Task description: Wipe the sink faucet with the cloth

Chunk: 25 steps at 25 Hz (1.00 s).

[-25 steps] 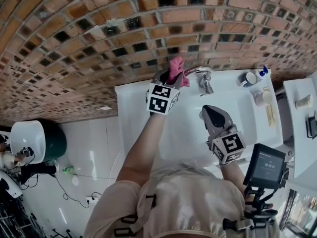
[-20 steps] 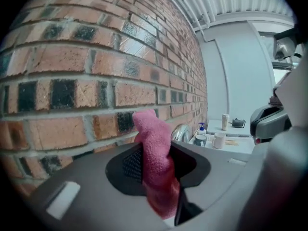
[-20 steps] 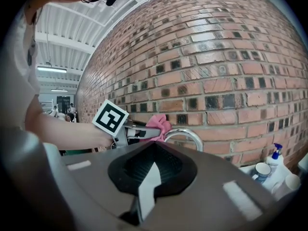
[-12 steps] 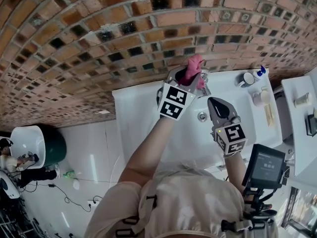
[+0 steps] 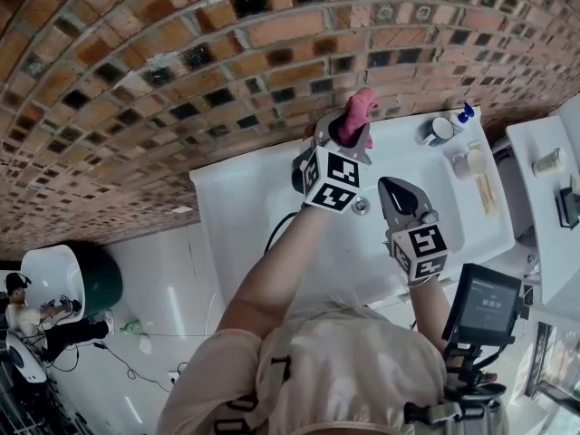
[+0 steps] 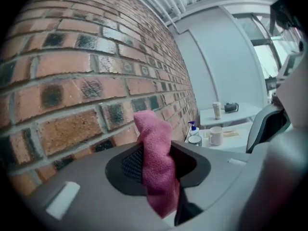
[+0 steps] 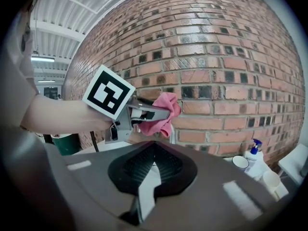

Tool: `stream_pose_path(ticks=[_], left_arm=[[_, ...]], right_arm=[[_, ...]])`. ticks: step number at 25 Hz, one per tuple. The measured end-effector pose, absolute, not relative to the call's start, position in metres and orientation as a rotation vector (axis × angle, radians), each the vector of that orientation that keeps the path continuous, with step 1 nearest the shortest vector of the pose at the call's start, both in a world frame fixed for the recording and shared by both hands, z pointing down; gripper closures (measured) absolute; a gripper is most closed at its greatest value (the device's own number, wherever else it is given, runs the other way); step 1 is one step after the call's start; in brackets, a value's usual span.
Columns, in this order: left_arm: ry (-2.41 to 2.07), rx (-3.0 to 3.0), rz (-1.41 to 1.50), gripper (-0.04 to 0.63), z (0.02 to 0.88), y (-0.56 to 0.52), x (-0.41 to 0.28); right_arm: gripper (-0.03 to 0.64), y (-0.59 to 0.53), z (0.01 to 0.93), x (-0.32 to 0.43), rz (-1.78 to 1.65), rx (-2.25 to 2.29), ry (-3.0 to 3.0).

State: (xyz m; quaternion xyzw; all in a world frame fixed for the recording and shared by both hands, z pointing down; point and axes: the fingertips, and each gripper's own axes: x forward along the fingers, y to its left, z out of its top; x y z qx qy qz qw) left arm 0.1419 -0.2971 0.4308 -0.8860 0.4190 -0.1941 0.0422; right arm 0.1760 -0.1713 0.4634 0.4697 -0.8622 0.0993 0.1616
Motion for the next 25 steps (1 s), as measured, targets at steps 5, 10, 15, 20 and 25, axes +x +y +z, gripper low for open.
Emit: stream_pose_path(ticks=[5, 10, 15, 20, 25], left_arm=[[1.171, -2.66, -0.708, 0.474, 0.447, -0.282, 0.163], [1.217, -3.003, -0.755, 0.476, 0.523, -0.266, 0.167], [1.255, -3.062, -0.756, 0.476, 0.539, -0.262, 0.154], [1.252, -3.002, -0.48, 0.474, 0.467, -0.268, 0.166], [1.282, -2.988, -0.508, 0.476, 0.472, -0.279, 0.165]], right_arm=[[0.623, -0.164, 0.469, 0.187, 0.312, 1.373, -2.45], [0.623, -0.16, 0.473, 0.194, 0.327, 1.385, -2.435], [0.623, -0.161, 0.472, 0.198, 0.315, 1.401, -2.432], [0.623, -0.163, 0.465, 0.197, 0.303, 1.406, -2.451], [0.623, -0.164, 0.462, 0.194, 0.296, 1.397, -2.469]])
